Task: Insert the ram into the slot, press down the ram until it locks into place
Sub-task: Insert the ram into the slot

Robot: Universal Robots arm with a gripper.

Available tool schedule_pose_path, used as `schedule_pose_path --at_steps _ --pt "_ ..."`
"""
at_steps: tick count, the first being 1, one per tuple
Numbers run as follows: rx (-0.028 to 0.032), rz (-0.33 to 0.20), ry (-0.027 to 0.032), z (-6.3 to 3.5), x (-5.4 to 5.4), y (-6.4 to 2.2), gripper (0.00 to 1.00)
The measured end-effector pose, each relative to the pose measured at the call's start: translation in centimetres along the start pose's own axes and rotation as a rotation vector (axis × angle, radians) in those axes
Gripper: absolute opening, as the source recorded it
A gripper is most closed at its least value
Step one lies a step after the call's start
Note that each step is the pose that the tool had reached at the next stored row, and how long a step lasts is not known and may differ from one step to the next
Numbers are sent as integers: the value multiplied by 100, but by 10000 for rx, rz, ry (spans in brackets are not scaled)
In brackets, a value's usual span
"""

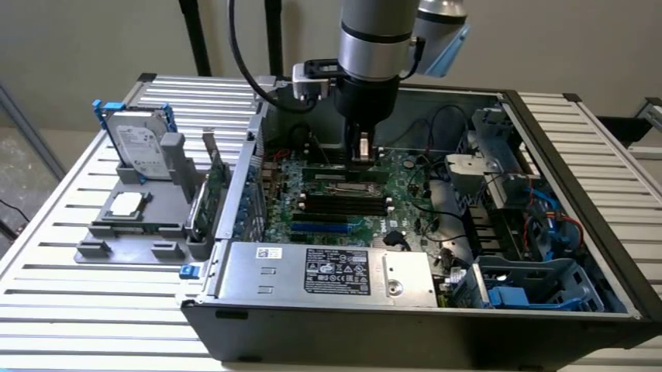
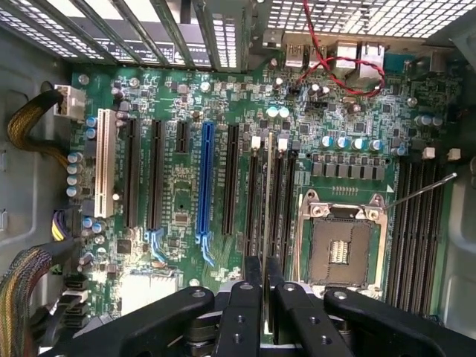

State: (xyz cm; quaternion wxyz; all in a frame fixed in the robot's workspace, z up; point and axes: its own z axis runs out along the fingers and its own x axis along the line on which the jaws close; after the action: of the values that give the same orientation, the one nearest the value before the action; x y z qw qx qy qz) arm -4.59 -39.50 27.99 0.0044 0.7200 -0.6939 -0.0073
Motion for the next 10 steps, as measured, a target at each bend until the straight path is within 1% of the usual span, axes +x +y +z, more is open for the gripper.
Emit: schedule_pose_path --at_steps 10 --pt "0 -1 1 175 36 -2 14"
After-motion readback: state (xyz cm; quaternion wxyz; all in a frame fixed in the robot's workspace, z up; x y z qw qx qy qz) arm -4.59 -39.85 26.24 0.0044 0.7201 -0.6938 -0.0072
